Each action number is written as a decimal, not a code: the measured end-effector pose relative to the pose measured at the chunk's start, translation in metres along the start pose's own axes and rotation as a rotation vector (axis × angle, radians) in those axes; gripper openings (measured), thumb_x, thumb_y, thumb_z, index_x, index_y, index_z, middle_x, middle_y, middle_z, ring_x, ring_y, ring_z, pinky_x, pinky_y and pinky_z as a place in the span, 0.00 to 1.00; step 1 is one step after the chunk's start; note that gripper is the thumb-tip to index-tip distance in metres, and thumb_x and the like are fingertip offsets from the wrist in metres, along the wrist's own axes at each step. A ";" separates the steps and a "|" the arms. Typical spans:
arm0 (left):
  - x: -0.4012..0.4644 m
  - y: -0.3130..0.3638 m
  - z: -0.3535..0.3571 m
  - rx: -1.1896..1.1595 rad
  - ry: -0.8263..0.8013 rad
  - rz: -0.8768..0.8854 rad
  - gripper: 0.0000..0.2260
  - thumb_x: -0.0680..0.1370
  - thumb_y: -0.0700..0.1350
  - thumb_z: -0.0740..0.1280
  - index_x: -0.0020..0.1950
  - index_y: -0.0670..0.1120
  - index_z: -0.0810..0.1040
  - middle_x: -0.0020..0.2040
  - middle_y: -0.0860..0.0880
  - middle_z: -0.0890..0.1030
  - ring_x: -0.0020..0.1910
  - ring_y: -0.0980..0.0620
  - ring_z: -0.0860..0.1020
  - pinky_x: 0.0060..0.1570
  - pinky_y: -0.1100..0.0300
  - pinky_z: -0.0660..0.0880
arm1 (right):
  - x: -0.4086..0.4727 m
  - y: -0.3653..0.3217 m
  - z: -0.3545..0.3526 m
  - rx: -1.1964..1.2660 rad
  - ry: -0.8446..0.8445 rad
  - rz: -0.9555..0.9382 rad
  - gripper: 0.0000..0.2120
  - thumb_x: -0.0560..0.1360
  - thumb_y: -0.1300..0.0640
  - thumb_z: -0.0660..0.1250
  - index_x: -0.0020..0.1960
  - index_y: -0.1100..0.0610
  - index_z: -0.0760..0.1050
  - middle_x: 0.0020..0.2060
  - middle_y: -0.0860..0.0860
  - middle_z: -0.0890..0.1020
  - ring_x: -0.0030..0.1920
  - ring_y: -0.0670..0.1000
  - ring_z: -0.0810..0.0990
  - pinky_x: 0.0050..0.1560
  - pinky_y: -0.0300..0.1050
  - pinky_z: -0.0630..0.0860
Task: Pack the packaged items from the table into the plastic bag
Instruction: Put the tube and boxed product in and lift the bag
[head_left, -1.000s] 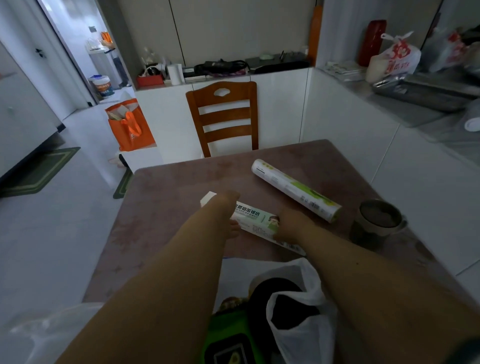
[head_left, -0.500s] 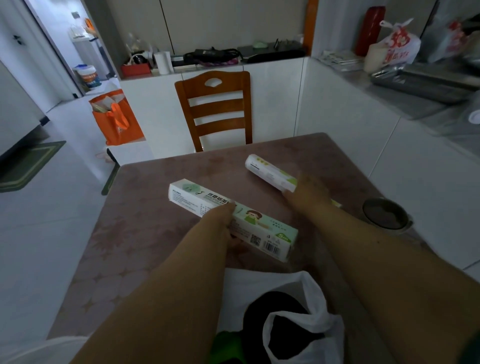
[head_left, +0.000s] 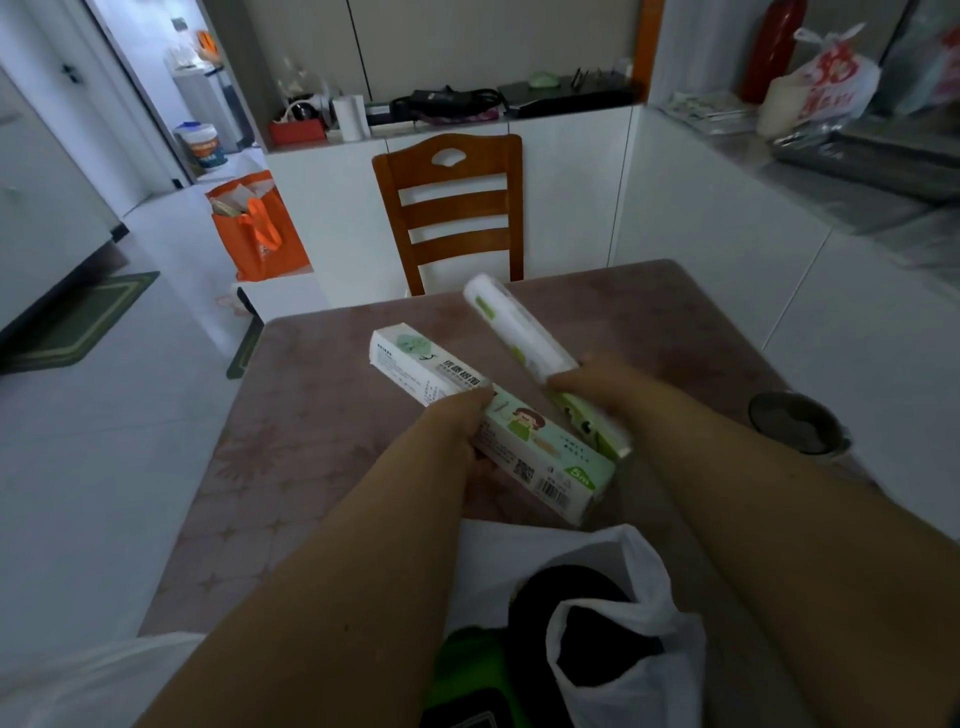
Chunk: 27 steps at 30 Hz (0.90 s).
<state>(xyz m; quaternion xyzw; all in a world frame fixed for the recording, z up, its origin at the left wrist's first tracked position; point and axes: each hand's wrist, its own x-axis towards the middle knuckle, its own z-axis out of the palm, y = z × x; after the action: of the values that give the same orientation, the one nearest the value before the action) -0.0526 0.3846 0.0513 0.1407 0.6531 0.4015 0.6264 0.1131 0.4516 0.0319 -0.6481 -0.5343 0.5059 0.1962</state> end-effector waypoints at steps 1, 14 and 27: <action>-0.007 0.004 0.001 -0.043 -0.030 0.026 0.13 0.76 0.50 0.68 0.52 0.42 0.74 0.38 0.43 0.83 0.34 0.45 0.82 0.25 0.52 0.79 | -0.009 -0.012 -0.007 0.089 -0.050 0.005 0.24 0.69 0.49 0.73 0.61 0.58 0.74 0.43 0.56 0.82 0.41 0.57 0.82 0.37 0.47 0.79; -0.154 0.008 -0.018 -0.159 -0.297 0.264 0.19 0.80 0.57 0.59 0.40 0.45 0.78 0.29 0.45 0.83 0.24 0.48 0.81 0.23 0.57 0.79 | -0.171 -0.060 -0.001 0.756 -0.490 -0.149 0.23 0.66 0.48 0.69 0.56 0.61 0.78 0.44 0.60 0.85 0.41 0.58 0.85 0.42 0.50 0.81; -0.240 -0.047 -0.078 0.429 0.066 0.484 0.22 0.82 0.57 0.54 0.41 0.45 0.79 0.29 0.51 0.84 0.26 0.55 0.81 0.29 0.69 0.76 | -0.270 -0.037 0.052 0.933 -0.562 -0.257 0.23 0.64 0.48 0.65 0.54 0.61 0.77 0.39 0.59 0.85 0.37 0.57 0.84 0.41 0.49 0.81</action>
<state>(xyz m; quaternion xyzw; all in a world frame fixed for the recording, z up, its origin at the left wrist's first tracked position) -0.0678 0.1626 0.1793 0.4074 0.6905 0.3963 0.4474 0.0725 0.2094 0.1599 -0.2623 -0.3605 0.8140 0.3722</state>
